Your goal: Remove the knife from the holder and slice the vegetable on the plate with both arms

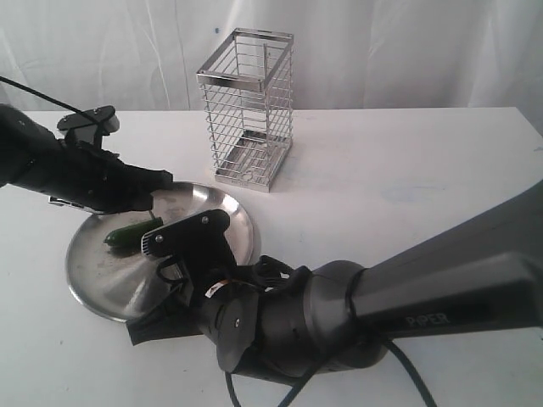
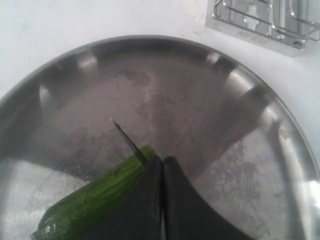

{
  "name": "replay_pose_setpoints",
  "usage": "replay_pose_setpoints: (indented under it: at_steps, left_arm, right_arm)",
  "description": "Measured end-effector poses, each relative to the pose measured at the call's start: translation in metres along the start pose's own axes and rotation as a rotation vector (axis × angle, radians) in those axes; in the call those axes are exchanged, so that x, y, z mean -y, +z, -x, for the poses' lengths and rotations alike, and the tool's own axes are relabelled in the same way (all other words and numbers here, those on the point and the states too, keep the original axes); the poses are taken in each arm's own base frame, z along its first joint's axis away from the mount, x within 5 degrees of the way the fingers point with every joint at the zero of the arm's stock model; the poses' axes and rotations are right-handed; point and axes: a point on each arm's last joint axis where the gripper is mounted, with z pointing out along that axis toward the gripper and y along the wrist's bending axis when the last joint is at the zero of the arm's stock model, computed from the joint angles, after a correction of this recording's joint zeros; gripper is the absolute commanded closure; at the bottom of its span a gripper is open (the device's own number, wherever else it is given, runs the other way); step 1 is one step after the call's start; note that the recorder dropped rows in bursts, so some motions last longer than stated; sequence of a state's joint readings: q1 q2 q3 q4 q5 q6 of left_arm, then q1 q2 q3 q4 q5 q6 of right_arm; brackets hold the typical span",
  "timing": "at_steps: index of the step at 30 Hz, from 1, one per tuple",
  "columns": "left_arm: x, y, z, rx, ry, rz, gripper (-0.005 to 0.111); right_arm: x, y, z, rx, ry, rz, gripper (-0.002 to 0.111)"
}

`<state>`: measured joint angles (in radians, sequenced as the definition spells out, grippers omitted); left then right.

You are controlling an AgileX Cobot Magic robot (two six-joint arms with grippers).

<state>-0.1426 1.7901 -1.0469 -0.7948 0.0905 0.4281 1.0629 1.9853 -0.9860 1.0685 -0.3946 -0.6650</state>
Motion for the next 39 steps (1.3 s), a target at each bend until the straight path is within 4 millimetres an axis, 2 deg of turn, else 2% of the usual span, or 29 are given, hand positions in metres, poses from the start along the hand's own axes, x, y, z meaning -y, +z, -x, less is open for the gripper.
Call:
replay_pose_setpoints:
  at_steps: [7, 13, 25, 29, 32, 36, 38, 39]
  left_arm:
    - [-0.005, 0.009, -0.003, -0.006, -0.01, 0.021, 0.107]
    - [0.001, 0.005, 0.015, 0.049, 0.001, 0.006, 0.107]
    - [-0.001, 0.009, 0.011, 0.01, 0.077, 0.018, 0.107]
    - [-0.01, 0.032, -0.001, -0.052, 0.071, 0.039, 0.107]
    - [-0.02, 0.047, -0.002, -0.033, 0.066, 0.085, 0.107]
    - [-0.015, 0.045, 0.01, -0.021, 0.096, 0.063, 0.107]
    - [-0.005, 0.031, 0.028, 0.025, 0.131, 0.035, 0.107]
    - [0.003, 0.018, 0.041, 0.061, 0.163, 0.018, 0.107]
  right_arm:
    - [0.0, 0.0, 0.0, -0.002, 0.002, 0.001, 0.108]
    - [0.0, 0.0, 0.0, -0.002, 0.002, 0.001, 0.108]
    - [0.0, 0.0, 0.0, -0.002, 0.002, 0.001, 0.108]
    - [0.0, 0.0, 0.0, -0.005, -0.002, 0.003, 0.108]
    - [-0.001, 0.0, 0.0, -0.006, -0.009, 0.006, 0.108]
    - [-0.001, 0.0, 0.002, -0.008, -0.006, 0.008, 0.108]
    - [-0.001, 0.0, 0.002, -0.009, -0.014, 0.009, 0.108]
    - [-0.002, 0.001, 0.003, -0.007, -0.014, 0.009, 0.108]
